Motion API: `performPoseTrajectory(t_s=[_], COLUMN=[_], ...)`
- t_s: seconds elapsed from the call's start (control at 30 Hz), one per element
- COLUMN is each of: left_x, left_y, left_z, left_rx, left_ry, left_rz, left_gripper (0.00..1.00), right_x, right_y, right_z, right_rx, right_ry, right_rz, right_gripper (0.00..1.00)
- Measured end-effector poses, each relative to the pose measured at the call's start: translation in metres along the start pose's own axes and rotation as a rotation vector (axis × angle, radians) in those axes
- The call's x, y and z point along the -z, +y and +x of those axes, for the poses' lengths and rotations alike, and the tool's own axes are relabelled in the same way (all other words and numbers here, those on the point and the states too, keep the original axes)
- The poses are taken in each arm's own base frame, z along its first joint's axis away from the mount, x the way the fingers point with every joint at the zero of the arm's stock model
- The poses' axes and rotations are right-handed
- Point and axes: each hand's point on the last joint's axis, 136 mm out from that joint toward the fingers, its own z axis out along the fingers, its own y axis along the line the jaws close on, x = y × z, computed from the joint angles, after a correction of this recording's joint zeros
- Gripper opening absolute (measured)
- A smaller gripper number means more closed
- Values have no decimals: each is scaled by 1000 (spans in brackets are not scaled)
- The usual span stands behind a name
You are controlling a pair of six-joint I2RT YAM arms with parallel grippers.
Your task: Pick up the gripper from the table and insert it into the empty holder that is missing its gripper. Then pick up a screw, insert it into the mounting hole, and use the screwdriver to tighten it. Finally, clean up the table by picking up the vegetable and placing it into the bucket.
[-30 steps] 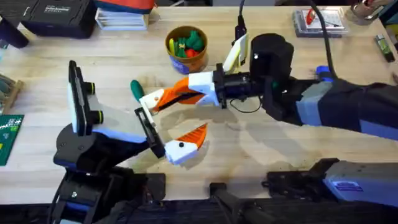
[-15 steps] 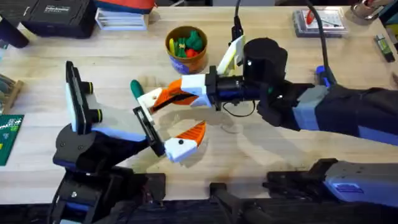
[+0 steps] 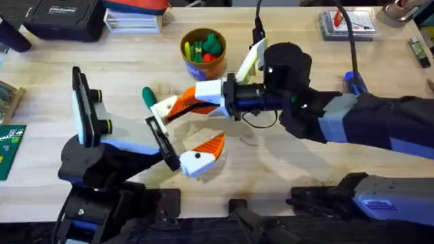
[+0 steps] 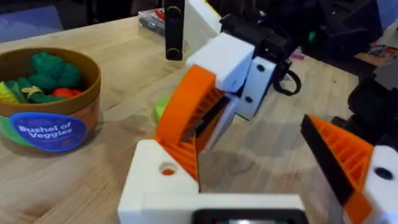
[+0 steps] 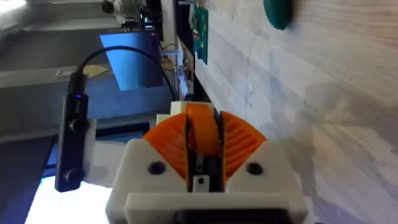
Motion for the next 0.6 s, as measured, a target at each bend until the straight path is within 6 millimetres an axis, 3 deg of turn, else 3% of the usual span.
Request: performPoseTrajectory(t_s=[0.2, 0.23, 0.43, 0.53, 0.6], left_x=[0, 0, 0, 1, 1], left_y=[-9, -16, -22, -23, -24], left_z=[1, 2, 4, 4, 4], left_rx=[-23, -31, -34, -34, -34], left_ry=[6, 13, 19, 19, 20], left_rz=[48, 89, 125, 130, 133], left_gripper=[986, 986, 986, 986, 986], right_x=[0, 1, 4, 6, 8], right_y=[6, 14, 17, 16, 16], right_z=[0, 2, 5, 3, 1], right_rx=[30, 64, 73, 72, 74], right_ry=[6, 24, 58, 58, 52], right_rz=[-22, -59, -76, -79, -79], right_gripper=[303, 439, 644, 904, 986])
